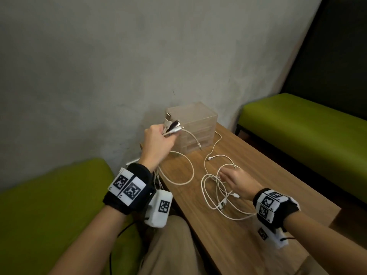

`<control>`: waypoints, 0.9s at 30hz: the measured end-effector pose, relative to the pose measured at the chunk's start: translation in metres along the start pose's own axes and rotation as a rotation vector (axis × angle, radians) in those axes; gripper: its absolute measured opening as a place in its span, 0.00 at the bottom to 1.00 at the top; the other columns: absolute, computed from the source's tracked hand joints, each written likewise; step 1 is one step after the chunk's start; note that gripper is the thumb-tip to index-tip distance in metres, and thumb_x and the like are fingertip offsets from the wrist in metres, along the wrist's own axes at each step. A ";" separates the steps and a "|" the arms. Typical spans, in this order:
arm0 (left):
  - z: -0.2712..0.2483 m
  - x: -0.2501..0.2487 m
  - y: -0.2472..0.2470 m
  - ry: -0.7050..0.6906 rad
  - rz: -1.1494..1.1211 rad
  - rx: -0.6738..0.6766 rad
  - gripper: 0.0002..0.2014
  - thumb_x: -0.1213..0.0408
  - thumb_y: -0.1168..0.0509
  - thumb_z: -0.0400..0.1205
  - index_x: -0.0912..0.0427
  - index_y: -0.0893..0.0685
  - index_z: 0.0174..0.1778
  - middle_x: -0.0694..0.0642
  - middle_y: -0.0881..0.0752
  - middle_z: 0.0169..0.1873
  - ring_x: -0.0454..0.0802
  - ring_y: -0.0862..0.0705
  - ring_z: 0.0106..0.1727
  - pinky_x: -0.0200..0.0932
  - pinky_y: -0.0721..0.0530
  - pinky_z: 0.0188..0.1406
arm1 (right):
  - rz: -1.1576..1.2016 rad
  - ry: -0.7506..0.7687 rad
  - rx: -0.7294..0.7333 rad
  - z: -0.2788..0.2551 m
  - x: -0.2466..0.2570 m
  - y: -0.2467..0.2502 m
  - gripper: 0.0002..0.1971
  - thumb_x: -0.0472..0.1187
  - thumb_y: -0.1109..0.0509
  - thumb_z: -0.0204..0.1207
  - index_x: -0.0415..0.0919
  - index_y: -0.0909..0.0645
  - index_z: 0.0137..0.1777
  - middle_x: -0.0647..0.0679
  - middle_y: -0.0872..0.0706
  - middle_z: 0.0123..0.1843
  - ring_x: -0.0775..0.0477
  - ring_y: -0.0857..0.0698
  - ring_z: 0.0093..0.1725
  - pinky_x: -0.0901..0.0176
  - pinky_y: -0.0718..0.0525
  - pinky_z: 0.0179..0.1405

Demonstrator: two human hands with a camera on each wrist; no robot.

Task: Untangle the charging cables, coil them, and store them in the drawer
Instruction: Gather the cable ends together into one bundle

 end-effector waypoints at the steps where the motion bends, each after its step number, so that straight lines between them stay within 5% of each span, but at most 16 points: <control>1: -0.001 -0.001 0.002 -0.010 0.010 0.006 0.16 0.60 0.27 0.74 0.58 0.23 0.23 0.46 0.28 0.18 0.41 0.33 0.24 0.33 0.36 0.20 | -0.035 0.010 -0.032 0.002 0.004 0.004 0.13 0.44 0.46 0.84 0.40 0.25 0.43 0.48 0.21 0.38 0.47 0.24 0.38 0.47 0.21 0.44; 3: -0.006 0.000 0.008 -0.029 0.027 0.019 0.18 0.60 0.27 0.74 0.54 0.25 0.21 0.44 0.29 0.17 0.39 0.33 0.23 0.29 0.37 0.19 | -0.039 0.060 -0.168 0.008 0.022 0.019 0.10 0.45 0.44 0.83 0.41 0.23 0.53 0.53 0.24 0.45 0.53 0.26 0.42 0.53 0.21 0.47; 5: -0.015 0.004 0.012 -0.024 0.001 0.053 0.17 0.62 0.27 0.74 0.51 0.25 0.21 0.44 0.26 0.18 0.39 0.31 0.24 0.29 0.35 0.20 | 0.084 0.151 -0.266 0.017 0.055 0.036 0.18 0.50 0.43 0.82 0.44 0.31 0.69 0.55 0.26 0.54 0.59 0.26 0.46 0.66 0.23 0.47; 7: -0.025 0.009 0.015 -0.029 -0.043 0.057 0.13 0.62 0.27 0.73 0.52 0.20 0.23 0.47 0.19 0.22 0.40 0.26 0.27 0.35 0.28 0.26 | 0.201 0.260 -0.281 0.031 0.091 0.047 0.24 0.54 0.45 0.82 0.46 0.37 0.75 0.58 0.28 0.57 0.64 0.26 0.47 0.73 0.25 0.49; 11: -0.036 0.006 0.033 -0.073 -0.085 -0.002 0.08 0.62 0.26 0.72 0.58 0.15 0.29 0.53 0.15 0.26 0.38 0.24 0.30 0.38 0.25 0.29 | 0.283 0.443 -0.397 0.052 0.141 0.047 0.07 0.45 0.46 0.83 0.50 0.26 0.52 0.55 0.22 0.40 0.62 0.25 0.37 0.69 0.24 0.40; 13: -0.037 0.001 0.046 -0.098 -0.084 -0.009 0.09 0.64 0.26 0.73 0.65 0.15 0.31 0.57 0.14 0.27 0.39 0.23 0.30 0.34 0.27 0.28 | 0.314 0.471 -0.513 0.056 0.154 0.045 0.07 0.39 0.44 0.83 0.43 0.24 0.47 0.56 0.25 0.36 0.63 0.28 0.34 0.76 0.27 0.38; 16: -0.037 0.008 0.062 -0.108 -0.116 -0.073 0.09 0.58 0.27 0.72 0.59 0.15 0.32 0.49 0.15 0.26 0.30 0.22 0.30 0.33 0.24 0.32 | 0.352 0.425 -0.561 0.059 0.165 0.036 0.10 0.36 0.43 0.82 0.35 0.24 0.41 0.51 0.24 0.34 0.59 0.28 0.34 0.76 0.30 0.39; 19: -0.038 0.011 0.081 -0.087 -0.203 -0.205 0.07 0.51 0.32 0.71 0.50 0.15 0.39 0.53 0.12 0.36 0.43 0.15 0.39 0.41 0.19 0.41 | 0.307 0.263 -0.436 0.062 0.159 0.008 0.12 0.39 0.44 0.83 0.36 0.24 0.41 0.46 0.22 0.37 0.50 0.24 0.38 0.62 0.27 0.41; 20: -0.036 0.009 0.091 -0.089 -0.211 -0.257 0.03 0.54 0.32 0.73 0.48 0.18 0.35 0.51 0.14 0.32 0.43 0.17 0.35 0.40 0.21 0.37 | 0.259 0.188 -0.296 0.063 0.154 -0.006 0.13 0.40 0.44 0.84 0.37 0.22 0.43 0.45 0.21 0.40 0.47 0.22 0.41 0.56 0.23 0.45; 22: -0.032 0.003 0.113 -0.096 -0.181 -0.388 0.11 0.63 0.32 0.75 0.45 0.24 0.29 0.45 0.22 0.24 0.35 0.26 0.24 0.33 0.29 0.27 | 0.182 0.071 0.111 0.061 0.149 -0.036 0.14 0.43 0.44 0.84 0.37 0.18 0.50 0.44 0.20 0.46 0.43 0.19 0.50 0.48 0.21 0.53; 24: -0.026 -0.001 0.132 -0.136 -0.180 -0.468 0.11 0.61 0.36 0.74 0.46 0.28 0.27 0.44 0.30 0.20 0.38 0.33 0.20 0.39 0.33 0.22 | 0.083 0.079 0.343 0.058 0.151 -0.057 0.16 0.45 0.44 0.84 0.36 0.19 0.59 0.41 0.20 0.55 0.41 0.20 0.58 0.49 0.23 0.57; 27: -0.022 -0.004 0.145 -0.201 -0.224 -0.504 0.06 0.54 0.44 0.71 0.47 0.31 0.29 0.47 0.33 0.20 0.50 0.37 0.21 0.52 0.36 0.21 | -0.008 0.141 0.244 0.062 0.160 -0.061 0.18 0.45 0.44 0.84 0.40 0.26 0.70 0.41 0.22 0.65 0.40 0.22 0.63 0.46 0.22 0.59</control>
Point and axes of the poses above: each hand's wrist, its own z-axis towards the middle knuckle, its own y-axis out of the back of the hand, x = y × z, the point moved 3 cm from there along z, towards the middle knuckle
